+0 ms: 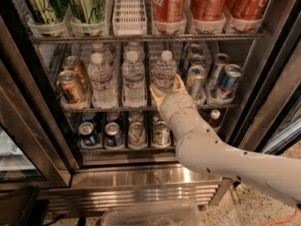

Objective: Pick water bottle from middle shelf of fridge

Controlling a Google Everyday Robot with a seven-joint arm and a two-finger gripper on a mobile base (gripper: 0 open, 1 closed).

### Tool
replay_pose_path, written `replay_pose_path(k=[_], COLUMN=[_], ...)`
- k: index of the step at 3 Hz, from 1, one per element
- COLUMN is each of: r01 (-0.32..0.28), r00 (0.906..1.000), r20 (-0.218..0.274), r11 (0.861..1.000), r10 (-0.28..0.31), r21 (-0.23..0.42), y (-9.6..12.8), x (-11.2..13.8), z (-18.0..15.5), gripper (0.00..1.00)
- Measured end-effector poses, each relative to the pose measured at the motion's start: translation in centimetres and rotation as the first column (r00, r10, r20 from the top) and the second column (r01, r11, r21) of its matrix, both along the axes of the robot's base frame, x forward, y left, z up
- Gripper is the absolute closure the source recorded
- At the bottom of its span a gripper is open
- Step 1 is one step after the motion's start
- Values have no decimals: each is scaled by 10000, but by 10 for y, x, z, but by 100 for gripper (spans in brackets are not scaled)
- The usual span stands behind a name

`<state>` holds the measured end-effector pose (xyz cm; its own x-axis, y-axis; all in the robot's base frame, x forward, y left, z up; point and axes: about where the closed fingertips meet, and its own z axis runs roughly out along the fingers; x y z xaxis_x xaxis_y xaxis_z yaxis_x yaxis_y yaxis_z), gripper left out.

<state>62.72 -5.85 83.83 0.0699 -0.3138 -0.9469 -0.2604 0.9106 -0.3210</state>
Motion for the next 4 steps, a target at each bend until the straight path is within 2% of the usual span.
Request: replay_pose_path(k=[1, 3, 4], r01=[0, 0, -34], r00=[10000, 10000, 9988], r20=[0, 0, 495], r11=[10000, 10000, 9997], r10=[0, 0, 22], r21=[0, 2, 240], y=[0, 0, 1], x=[0, 0, -5], z=[0, 5, 19], gripper=[100, 100, 100])
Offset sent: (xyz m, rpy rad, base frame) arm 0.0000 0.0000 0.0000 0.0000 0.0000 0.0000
